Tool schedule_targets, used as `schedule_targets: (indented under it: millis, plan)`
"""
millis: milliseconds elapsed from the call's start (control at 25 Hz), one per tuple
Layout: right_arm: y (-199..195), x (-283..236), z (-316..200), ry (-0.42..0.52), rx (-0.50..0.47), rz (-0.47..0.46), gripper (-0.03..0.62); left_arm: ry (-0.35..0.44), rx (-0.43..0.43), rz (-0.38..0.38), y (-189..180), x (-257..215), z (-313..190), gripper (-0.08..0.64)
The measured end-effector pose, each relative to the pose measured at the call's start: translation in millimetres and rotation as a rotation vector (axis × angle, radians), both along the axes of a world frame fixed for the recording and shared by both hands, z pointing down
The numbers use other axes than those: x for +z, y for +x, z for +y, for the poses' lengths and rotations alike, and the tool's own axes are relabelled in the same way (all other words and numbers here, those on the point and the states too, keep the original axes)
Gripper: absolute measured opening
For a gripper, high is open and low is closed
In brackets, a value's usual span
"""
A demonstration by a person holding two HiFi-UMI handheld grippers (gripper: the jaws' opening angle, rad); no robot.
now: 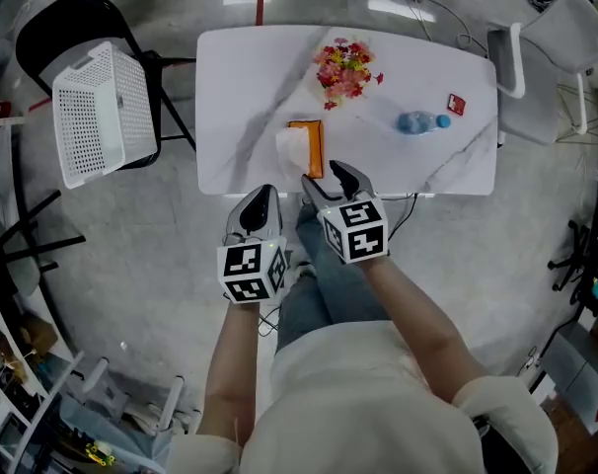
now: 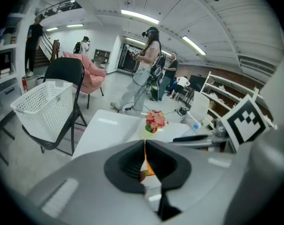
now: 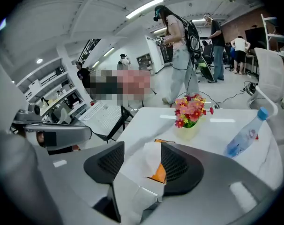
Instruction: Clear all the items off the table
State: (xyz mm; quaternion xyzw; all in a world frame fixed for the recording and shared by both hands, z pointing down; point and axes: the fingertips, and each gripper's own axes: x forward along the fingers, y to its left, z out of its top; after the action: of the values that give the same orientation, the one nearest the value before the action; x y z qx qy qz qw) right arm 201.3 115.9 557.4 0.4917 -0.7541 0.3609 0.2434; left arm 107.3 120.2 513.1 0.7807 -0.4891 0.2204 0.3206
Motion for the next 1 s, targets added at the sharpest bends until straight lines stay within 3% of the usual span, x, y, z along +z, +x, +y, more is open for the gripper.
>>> schedule_targets:
  millis: [480, 1000]
  plan:
    - [-7, 112, -16, -0.168, 0.016, 0.047, 0.414, -0.082, -0.05, -0.019, -9, 70, -15, 0.014]
    - [-22, 193, -20, -0.271, 0.01, 0.1, 0.494, -0.141, -0.08, -0.033, -18, 120, -20, 0.014]
